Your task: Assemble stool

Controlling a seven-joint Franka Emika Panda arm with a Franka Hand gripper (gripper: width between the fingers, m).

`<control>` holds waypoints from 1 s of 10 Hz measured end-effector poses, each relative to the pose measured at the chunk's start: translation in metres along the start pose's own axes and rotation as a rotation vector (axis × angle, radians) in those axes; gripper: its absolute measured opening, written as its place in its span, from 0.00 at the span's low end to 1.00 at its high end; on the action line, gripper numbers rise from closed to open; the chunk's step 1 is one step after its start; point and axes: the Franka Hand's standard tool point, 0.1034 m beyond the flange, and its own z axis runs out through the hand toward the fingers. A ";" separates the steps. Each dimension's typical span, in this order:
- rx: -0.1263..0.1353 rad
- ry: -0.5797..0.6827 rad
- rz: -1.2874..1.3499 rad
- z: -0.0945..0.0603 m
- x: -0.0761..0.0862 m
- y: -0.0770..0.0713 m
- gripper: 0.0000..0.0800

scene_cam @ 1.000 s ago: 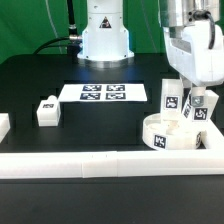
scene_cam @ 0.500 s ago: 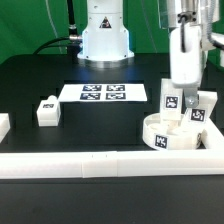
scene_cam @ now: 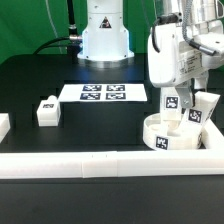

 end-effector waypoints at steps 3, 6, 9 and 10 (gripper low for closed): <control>0.000 -0.003 -0.058 -0.001 0.000 0.000 0.68; 0.031 -0.027 -0.339 -0.023 -0.005 -0.013 0.80; 0.038 -0.026 -0.355 -0.027 -0.006 -0.017 0.81; 0.039 -0.026 -0.355 -0.027 -0.006 -0.017 0.81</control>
Offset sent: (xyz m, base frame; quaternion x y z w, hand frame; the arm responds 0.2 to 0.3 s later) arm -0.0002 -0.0092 0.0188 0.0060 0.0076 -0.1016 0.9948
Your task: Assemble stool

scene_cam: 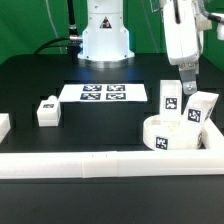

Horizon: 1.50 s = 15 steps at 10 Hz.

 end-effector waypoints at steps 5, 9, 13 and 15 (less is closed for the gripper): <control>0.052 0.028 -0.304 -0.013 0.058 -0.035 0.81; 0.044 0.035 -0.466 -0.011 0.057 -0.034 0.81; 0.016 0.075 -0.856 -0.010 0.056 -0.037 0.81; 0.009 0.080 -0.996 -0.010 0.057 -0.037 0.81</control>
Offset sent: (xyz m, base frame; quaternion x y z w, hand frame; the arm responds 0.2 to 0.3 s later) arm 0.0160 -0.0479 0.0062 0.0274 -0.0543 -0.0861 0.9944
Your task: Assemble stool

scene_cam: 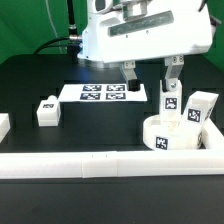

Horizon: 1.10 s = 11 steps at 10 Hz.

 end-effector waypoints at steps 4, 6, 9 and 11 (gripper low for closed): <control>-0.025 0.021 -0.422 0.004 0.017 0.029 0.81; -0.063 0.055 -0.672 0.007 0.042 0.070 0.81; -0.087 0.058 -0.854 0.008 0.052 0.080 0.81; -0.091 0.058 -0.852 0.008 0.054 0.085 0.81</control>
Offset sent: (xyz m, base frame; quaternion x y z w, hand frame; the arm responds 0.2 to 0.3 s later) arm -0.0271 -0.0394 -0.0195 0.0079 0.0073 -0.3118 0.9501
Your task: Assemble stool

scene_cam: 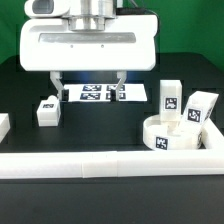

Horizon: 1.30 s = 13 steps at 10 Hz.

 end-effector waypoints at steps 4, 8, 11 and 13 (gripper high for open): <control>-0.070 -0.024 -0.101 0.014 -0.046 0.087 0.81; 0.013 -0.143 -0.014 0.020 -0.050 0.066 0.81; 0.029 -0.341 0.070 0.022 -0.052 0.073 0.81; 0.014 -0.477 0.067 0.022 -0.047 0.079 0.81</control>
Offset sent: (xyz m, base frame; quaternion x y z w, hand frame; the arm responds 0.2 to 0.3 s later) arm -0.0284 -0.0337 -0.0285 0.0519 0.0559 -0.0447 0.9961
